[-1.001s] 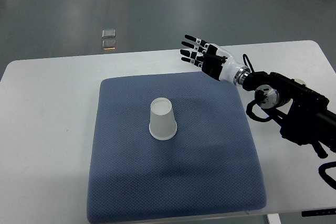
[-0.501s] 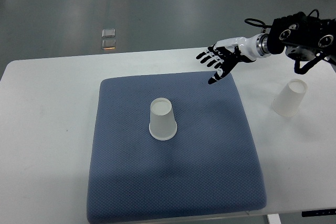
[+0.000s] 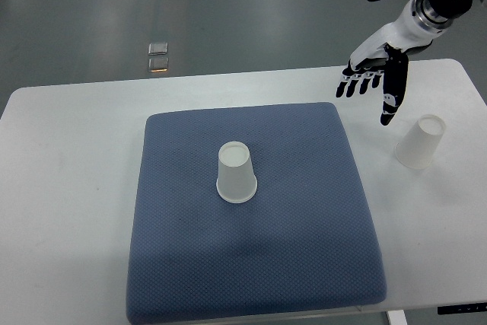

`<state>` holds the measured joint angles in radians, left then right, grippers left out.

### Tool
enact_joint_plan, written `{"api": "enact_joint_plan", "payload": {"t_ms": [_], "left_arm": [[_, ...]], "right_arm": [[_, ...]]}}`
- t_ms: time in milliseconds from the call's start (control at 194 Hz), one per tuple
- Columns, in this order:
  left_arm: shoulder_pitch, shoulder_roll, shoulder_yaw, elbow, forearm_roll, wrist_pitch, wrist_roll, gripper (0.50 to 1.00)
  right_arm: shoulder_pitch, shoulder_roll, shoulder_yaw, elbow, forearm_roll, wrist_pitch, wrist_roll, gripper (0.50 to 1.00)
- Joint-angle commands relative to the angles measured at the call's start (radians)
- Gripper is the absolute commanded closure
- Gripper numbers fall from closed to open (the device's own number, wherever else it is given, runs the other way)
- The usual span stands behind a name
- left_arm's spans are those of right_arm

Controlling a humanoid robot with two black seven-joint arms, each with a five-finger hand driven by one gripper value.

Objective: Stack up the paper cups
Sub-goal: 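Raise the right hand and swing it toward the loose white paper cup, then lower the right hand over the loose white paper cup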

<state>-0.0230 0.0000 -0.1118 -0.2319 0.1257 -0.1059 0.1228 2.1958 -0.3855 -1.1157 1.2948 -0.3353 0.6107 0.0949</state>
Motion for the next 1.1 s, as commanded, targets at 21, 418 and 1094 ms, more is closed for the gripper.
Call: {"api": "enact_joint_plan", "payload": {"t_ms": [21,418,1094], "left_arm": [[0.0,0.0,0.0,-0.004,0.0,0.0,0.001,0.5],[0.0,0.0,0.001,-0.007,0.0,0.0,0.003,0.5],[0.003,0.0,-0.002,-0.004,-0.003,0.0,0.009,0.5]], "right_arm": [[0.068,-0.016,-0.053,0.058,0.002,0.0,-0.001,0.57],[0.147,-0.019,-0.119,0.052,-0.001,0.0,-0.046,0.57],[-0.329,-0.029,-0.128,-0.384,-0.114,0.0,-0.044,0.568]]}}
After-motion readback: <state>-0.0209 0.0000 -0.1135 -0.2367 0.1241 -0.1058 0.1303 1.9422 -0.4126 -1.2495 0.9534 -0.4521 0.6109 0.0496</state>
